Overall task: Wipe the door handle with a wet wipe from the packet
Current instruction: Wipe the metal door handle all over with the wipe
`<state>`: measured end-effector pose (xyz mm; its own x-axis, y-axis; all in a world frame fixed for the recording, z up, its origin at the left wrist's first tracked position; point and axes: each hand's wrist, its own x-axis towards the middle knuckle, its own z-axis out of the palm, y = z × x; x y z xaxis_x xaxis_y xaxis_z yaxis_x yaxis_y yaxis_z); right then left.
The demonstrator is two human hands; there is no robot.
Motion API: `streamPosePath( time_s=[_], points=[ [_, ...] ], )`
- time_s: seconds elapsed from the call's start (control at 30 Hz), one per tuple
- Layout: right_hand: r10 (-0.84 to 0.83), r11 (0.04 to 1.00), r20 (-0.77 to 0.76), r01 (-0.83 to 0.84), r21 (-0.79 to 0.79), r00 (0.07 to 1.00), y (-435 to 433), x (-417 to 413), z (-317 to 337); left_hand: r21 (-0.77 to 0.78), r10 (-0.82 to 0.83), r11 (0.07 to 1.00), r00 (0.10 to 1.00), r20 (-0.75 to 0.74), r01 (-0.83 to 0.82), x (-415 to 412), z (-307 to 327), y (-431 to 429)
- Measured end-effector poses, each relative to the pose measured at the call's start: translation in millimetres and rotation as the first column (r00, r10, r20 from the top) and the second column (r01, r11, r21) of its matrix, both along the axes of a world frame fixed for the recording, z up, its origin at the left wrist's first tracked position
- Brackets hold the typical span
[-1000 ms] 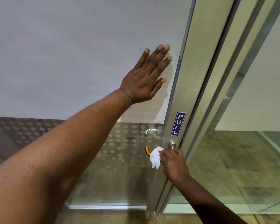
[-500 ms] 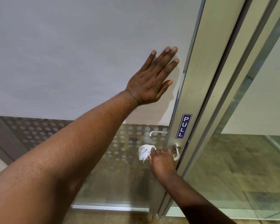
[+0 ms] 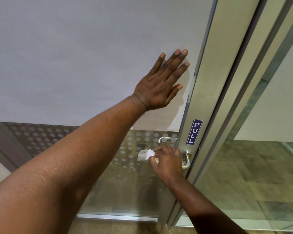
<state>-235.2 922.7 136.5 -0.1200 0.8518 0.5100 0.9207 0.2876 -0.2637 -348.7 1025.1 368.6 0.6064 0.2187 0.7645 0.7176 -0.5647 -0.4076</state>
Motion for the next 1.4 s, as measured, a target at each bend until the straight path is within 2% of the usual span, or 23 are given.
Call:
streamPosePath(
  time_s=[0.07,0.1,0.17,0.3,0.57,0.63,0.7,0.8,0.87,1.03,1.2,1.3,1.4],
  points=[
    [0.025,0.993,-0.302,-0.058,-0.102,0.953,-7.6,-2.8,1.4,-0.002,-0.001,1.000,1.000,0.000,0.001,-0.1,0.1,-0.5],
    [0.008,0.983,-0.465,-0.092,-0.159,0.885,-9.9,-2.4,1.3,-0.002,-0.005,1.000,1.000,-0.001,0.005,-0.1,0.3,-0.6],
    [-0.060,0.966,-0.671,-0.125,-0.225,0.739,-12.8,2.0,0.6,-0.002,-0.009,1.000,1.000,-0.002,0.009,-0.5,0.5,-0.9],
    [-0.169,0.950,-0.810,-0.125,-0.285,0.562,-19.1,25.0,6.1,0.002,-0.007,1.000,1.000,-0.005,0.007,-0.7,0.6,-0.4],
    [-0.191,0.982,-0.896,0.073,-0.177,0.400,-28.4,74.9,11.2,0.000,0.000,1.000,1.000,-0.009,0.000,-0.2,1.1,-0.5],
    [-0.219,0.975,-0.849,0.151,-0.166,0.481,-26.4,90.6,3.9,-0.002,-0.004,1.000,1.000,-0.008,0.004,-0.1,1.1,-0.7],
    [-0.194,0.980,-0.759,0.156,-0.123,0.621,-27.9,102.9,-4.4,-0.002,-0.009,1.000,1.000,-0.007,0.009,-0.4,1.0,-0.9],
    [-0.063,0.998,-0.523,0.044,-0.050,0.850,-34.5,108.1,-17.0,-0.006,-0.008,1.000,1.000,-0.009,0.008,-0.2,1.2,-1.1],
    [0.004,0.999,-0.388,-0.018,-0.032,0.922,-39.6,103.1,-24.8,-0.009,-0.007,1.000,1.000,-0.010,0.007,0.5,1.3,-1.1],
    [0.081,0.995,-0.192,-0.090,-0.039,0.978,-38.4,81.9,-33.3,-0.009,0.003,1.000,1.000,-0.014,-0.003,0.4,1.0,-1.1],
    [0.146,0.989,-0.061,-0.146,0.005,0.987,-23.4,58.2,-36.0,-0.003,0.011,1.000,1.000,-0.017,-0.011,1.0,1.0,-1.6],
    [0.142,0.989,-0.043,-0.140,0.047,0.989,-12.0,40.7,-32.4,0.001,0.021,1.000,0.999,-0.026,-0.021,0.8,1.1,-1.8],
    [0.122,0.992,-0.077,-0.122,0.006,0.989,-4.2,29.8,-28.8,-0.002,0.031,1.000,0.999,-0.031,-0.032,0.3,1.6,-1.6]
  ],
)
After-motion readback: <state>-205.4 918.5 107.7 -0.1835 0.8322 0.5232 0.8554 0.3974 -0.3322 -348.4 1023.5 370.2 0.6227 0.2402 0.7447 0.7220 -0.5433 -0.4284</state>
